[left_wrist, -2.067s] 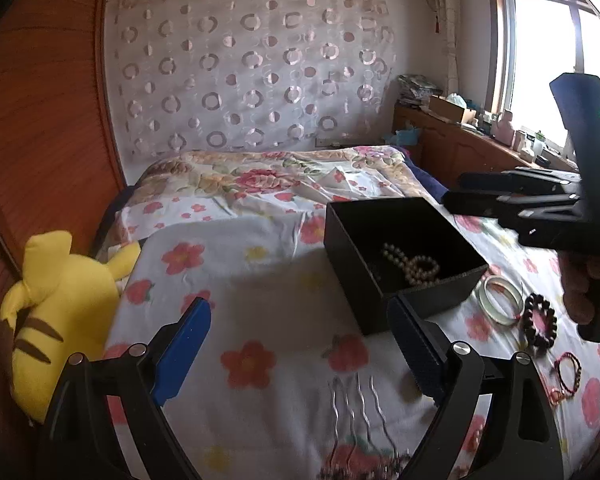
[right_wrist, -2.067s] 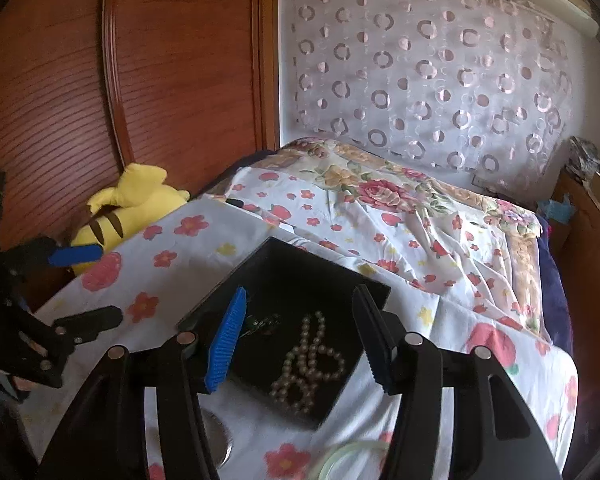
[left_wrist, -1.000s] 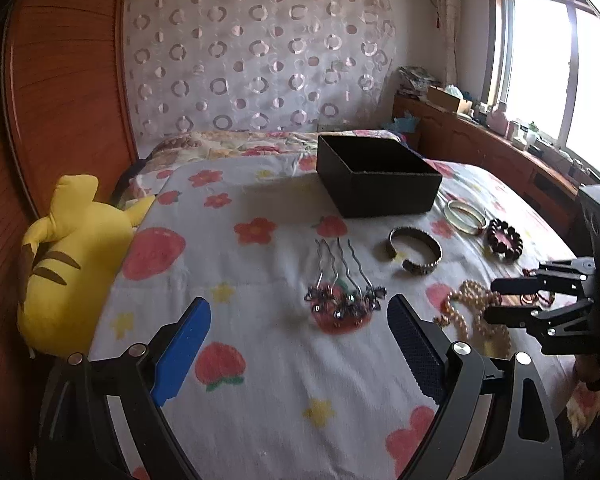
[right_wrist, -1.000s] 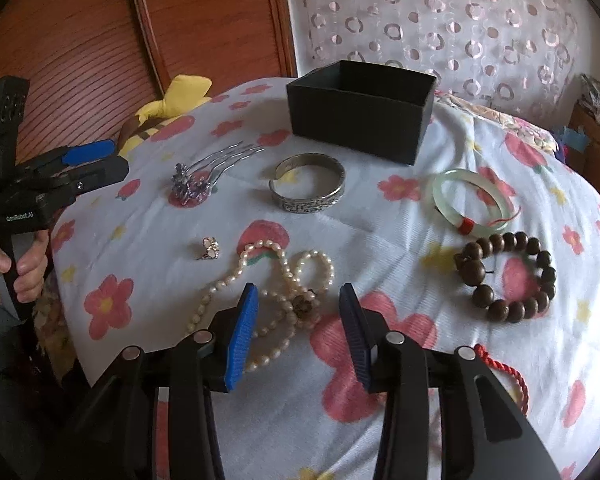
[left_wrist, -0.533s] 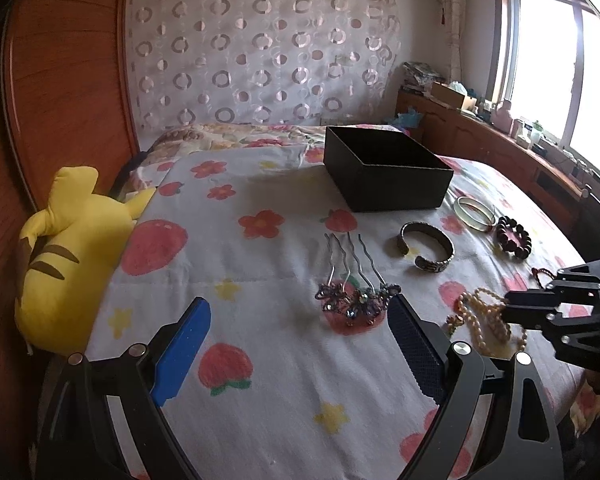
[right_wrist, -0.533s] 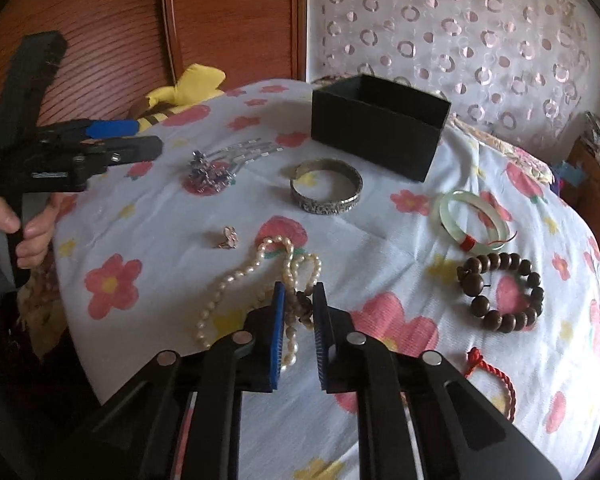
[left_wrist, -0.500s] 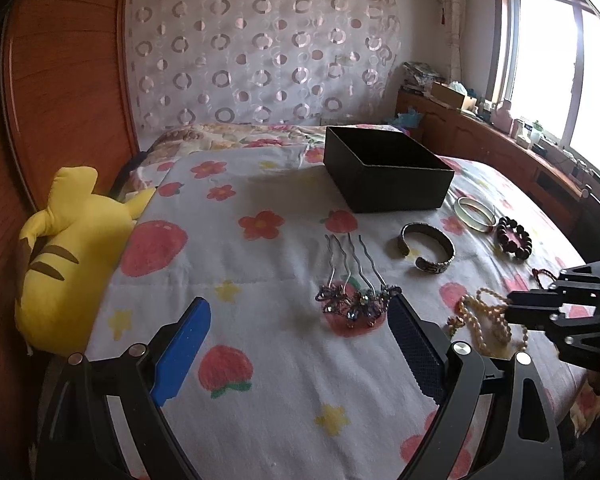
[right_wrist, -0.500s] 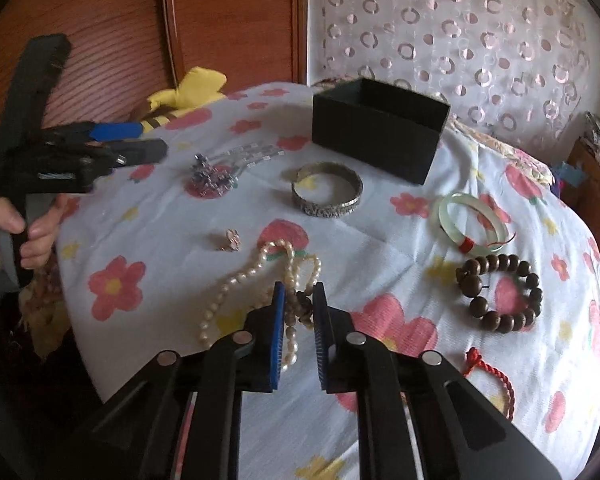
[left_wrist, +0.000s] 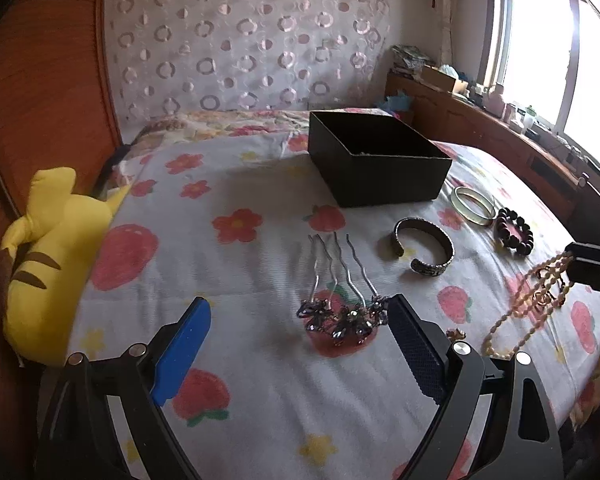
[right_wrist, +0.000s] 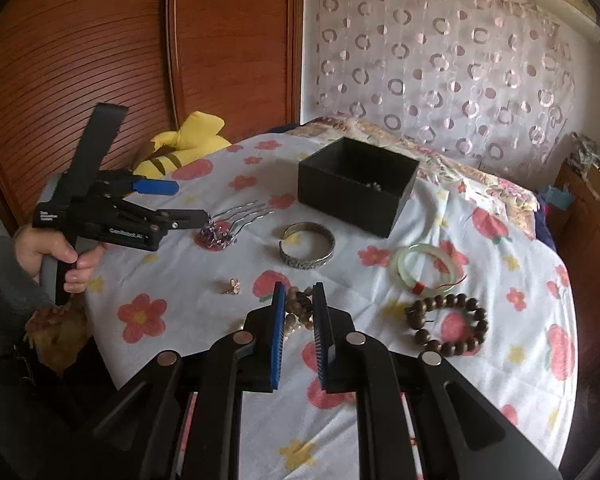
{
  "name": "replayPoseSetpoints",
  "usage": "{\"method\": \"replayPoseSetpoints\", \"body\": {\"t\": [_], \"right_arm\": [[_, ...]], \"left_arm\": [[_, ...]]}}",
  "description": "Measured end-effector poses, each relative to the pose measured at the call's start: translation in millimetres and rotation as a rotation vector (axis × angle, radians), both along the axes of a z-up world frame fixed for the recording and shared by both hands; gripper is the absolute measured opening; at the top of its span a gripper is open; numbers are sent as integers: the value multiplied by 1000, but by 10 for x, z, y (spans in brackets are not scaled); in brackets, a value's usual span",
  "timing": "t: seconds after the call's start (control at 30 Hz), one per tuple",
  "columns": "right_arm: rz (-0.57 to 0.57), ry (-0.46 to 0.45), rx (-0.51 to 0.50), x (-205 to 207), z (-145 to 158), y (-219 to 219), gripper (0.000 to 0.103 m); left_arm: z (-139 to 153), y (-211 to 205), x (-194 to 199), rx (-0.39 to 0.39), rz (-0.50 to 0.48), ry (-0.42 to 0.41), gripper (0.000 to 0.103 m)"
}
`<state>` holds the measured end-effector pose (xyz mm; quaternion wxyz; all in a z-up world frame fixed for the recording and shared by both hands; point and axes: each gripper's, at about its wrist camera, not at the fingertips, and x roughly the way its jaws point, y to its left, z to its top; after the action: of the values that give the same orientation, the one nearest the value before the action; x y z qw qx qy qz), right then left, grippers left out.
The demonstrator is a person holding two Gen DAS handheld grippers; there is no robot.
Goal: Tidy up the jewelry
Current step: 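Lift the short pearl necklace with the right gripper while the left gripper grasps the purple flower hairpin, then carry both items into the black box and open both grippers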
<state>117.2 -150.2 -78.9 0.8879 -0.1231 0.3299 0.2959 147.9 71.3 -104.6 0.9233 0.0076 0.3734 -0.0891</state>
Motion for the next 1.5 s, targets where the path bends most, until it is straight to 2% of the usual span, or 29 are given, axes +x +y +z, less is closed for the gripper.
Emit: {"method": "replayPoseSetpoints", "body": {"t": [0.07,0.2,0.67,0.73,0.77,0.8,1.0,1.37,1.4,1.5], "right_arm": [[-5,-6,0,0,28,-20,15],[-12,-8,-6,12,36,-30,15],[-11,-18,-14,40,25,-48,15],[-11,-22,-14,42,36,-55,15],[-11,-23,-14,44,40,-61,15],[-10,-24,-15,46,47,-53,15],[-12,-38,-21,65,112,-64,15],[-10,-118,-20,121,457,-21,15],[-11,-127,-19,133,500,-23,15],[-14,-146,-16,165,586,-18,15]], "left_arm": [[-19,-28,42,-7,-7,17,81],[-40,-111,81,-16,-28,33,81],[-194,-366,214,85,-65,111,81],[-199,-394,206,89,-78,111,74],[-207,-396,205,89,-81,114,62],[-215,-400,204,91,-82,119,62],[-143,-392,121,80,-93,83,61],[248,-375,89,27,-102,-17,60],[279,-385,100,26,-103,-23,57],[367,-408,140,21,-104,-37,57]]}}
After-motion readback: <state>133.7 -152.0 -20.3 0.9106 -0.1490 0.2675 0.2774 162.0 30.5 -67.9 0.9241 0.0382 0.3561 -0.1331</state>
